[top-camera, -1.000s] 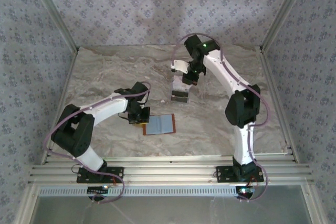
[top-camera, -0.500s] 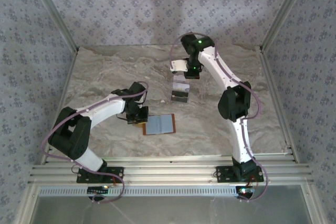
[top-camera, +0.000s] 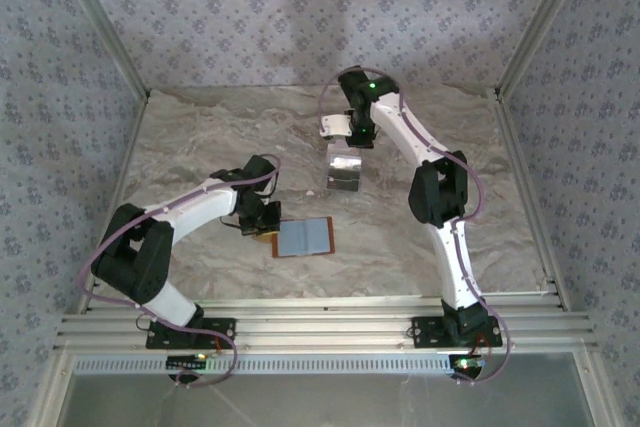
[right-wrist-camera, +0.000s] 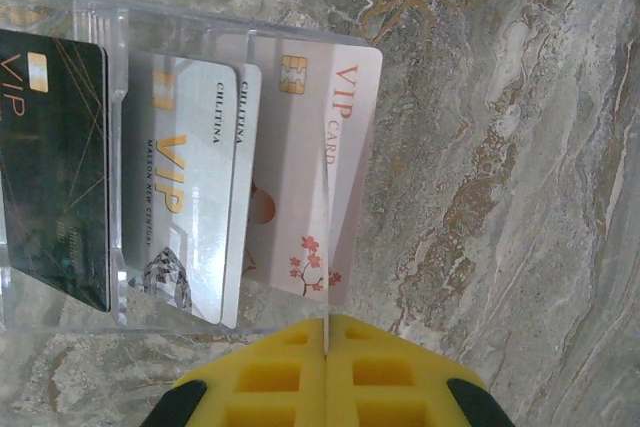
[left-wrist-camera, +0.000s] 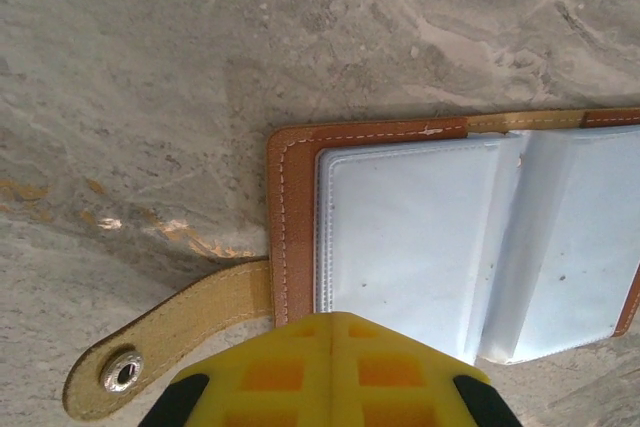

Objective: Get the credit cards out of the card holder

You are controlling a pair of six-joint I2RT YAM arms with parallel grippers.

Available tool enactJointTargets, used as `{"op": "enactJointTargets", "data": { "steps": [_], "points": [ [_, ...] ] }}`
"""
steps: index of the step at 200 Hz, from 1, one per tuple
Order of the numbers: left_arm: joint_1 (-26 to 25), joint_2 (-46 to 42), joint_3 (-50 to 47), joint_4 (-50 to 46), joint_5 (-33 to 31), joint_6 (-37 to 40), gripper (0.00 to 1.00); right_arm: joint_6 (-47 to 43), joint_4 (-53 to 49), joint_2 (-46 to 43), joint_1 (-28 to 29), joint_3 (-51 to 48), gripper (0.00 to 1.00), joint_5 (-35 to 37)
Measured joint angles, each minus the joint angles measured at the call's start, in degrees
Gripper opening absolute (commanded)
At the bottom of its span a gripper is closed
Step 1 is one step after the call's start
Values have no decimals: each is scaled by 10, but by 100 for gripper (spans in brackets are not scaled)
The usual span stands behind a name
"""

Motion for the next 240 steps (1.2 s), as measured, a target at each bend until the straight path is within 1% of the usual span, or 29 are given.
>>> {"op": "enactJointTargets", "data": {
  "steps": [109,190,225,240],
  "points": [
    [1,0,0,-12,-2,0,4,31,-1,0,21,0,0,6],
    [1,0,0,-12,-2,0,4,40,-2,0,23,-17,0,6],
    [1,0,0,-12,-2,0,4,41,-2,0,24,-19,13,6],
    [1,0,0,-12,-2,0,4,45,0,0,25,-19,16,6]
  ]
}}
